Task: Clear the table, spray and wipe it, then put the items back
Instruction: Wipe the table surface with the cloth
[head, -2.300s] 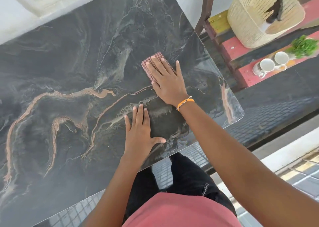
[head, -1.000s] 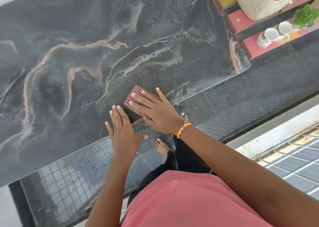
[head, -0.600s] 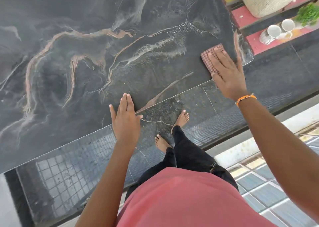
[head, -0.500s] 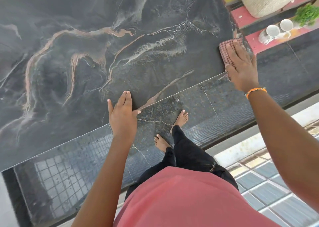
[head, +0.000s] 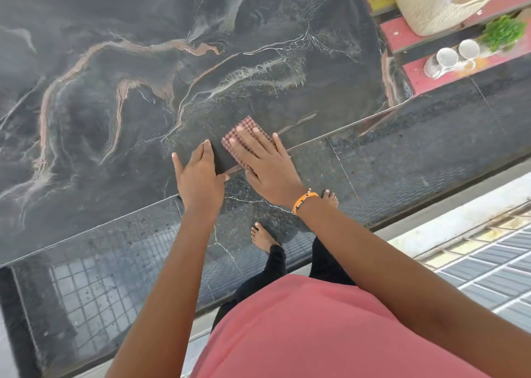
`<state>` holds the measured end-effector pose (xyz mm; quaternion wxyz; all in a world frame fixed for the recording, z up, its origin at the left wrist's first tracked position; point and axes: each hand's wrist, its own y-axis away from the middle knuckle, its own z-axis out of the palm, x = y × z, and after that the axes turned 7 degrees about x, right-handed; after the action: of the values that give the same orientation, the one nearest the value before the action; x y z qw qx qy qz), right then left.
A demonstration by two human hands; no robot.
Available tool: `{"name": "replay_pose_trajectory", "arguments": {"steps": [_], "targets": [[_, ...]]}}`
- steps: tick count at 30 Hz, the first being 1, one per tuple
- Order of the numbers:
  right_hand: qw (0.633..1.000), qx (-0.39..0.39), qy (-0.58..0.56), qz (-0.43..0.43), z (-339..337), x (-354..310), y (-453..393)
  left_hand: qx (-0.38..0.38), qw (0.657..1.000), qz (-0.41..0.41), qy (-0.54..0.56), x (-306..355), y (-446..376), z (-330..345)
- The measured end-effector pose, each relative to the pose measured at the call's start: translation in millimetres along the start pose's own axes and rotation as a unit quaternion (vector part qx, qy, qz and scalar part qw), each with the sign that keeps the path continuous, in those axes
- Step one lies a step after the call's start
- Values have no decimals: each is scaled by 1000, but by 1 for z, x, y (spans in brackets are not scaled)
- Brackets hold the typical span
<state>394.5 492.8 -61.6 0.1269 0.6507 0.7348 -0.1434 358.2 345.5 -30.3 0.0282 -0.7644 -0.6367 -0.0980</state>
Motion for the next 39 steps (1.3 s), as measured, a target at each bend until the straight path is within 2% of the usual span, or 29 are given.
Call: {"name": "replay_pose_trajectory", "arguments": {"steps": [2,4,10,14,17,20,24,26,27,28,30,32,33,35,36,37,39], "targets": [[998,-12,19,-65,-4,22,8,-3,1000,-4,-6,14,3,0],[997,-8,21,-74,-15,53,17,-14,1000,23,-14,36,6,4],[997,40,4,68,-61,169,46,-49,986,158,-9,127,-3,19],[989,65,-3,134,-88,240,58,-52,980,192,-4,179,-15,27],[987,70,-56,137,-97,273,62,-56,980,191,18,211,-23,33],[983,81,-132,95,-100,295,61,-66,978,192,52,243,-30,38],[955,89,-266,97,-105,303,60,-77,976,181,95,285,-40,40],[902,109,-372,188,-106,312,59,-76,976,166,121,304,-45,40],[850,123,-439,263,-110,317,58,-77,975,156,138,312,-47,38],[781,131,-510,335,-117,323,56,-85,973,144,161,320,-49,37],[631,138,-637,419,-127,337,53,-113,960,110,229,337,-54,33],[515,142,-720,443,-140,346,46,-142,942,79,294,356,-61,28],[474,149,-748,439,-148,350,42,-160,931,69,320,365,-67,26],[425,152,-793,409,-164,352,34,-202,909,69,359,380,-78,23],[419,153,-804,392,-172,355,28,-224,896,83,375,389,-86,21],[423,151,-808,381,-181,356,20,-251,880,92,392,397,-95,22],[470,147,-790,365,-197,358,4,-290,843,79,445,414,-118,26]]}}
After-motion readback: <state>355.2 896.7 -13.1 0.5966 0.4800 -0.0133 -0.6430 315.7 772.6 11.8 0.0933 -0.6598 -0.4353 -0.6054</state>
